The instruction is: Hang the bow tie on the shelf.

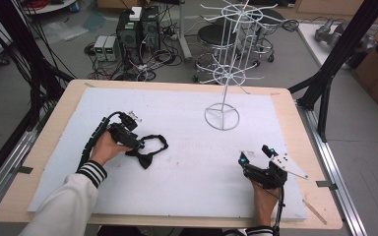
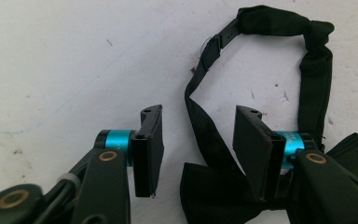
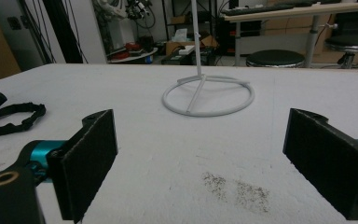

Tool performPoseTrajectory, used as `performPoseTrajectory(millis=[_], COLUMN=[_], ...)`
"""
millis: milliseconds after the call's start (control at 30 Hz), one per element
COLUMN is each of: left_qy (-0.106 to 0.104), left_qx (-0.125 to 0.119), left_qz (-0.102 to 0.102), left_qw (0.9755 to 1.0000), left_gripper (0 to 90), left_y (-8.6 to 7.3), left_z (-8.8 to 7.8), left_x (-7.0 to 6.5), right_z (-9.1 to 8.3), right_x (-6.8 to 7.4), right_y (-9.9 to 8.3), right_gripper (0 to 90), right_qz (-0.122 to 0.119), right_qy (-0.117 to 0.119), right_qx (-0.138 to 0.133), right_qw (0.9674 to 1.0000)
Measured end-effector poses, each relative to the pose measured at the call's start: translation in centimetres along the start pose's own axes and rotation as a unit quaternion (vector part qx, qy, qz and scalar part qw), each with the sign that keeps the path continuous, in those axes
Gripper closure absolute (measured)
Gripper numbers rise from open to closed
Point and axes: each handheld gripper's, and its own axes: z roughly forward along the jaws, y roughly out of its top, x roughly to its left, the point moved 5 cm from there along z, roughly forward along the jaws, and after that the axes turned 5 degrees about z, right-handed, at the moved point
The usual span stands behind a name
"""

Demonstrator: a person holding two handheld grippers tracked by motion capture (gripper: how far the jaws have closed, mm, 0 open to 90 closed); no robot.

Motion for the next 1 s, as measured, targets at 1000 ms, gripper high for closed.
performPoseTrajectory(millis=[1000], left_qy=[0.017], left_qx=[0.036], left_qz=[0.006], left_qw=[0.9992], left_gripper=[87.6], left_y=[0.6], left_z=[0.7], left_x=[-1.2], right_z=[0.0], right_x=[0.0], right_y=[0.0], right_gripper=[8.8], right_qz=[0.005], right_qy=[0.001], right_qx=[0.000], right_qw=[1.0000])
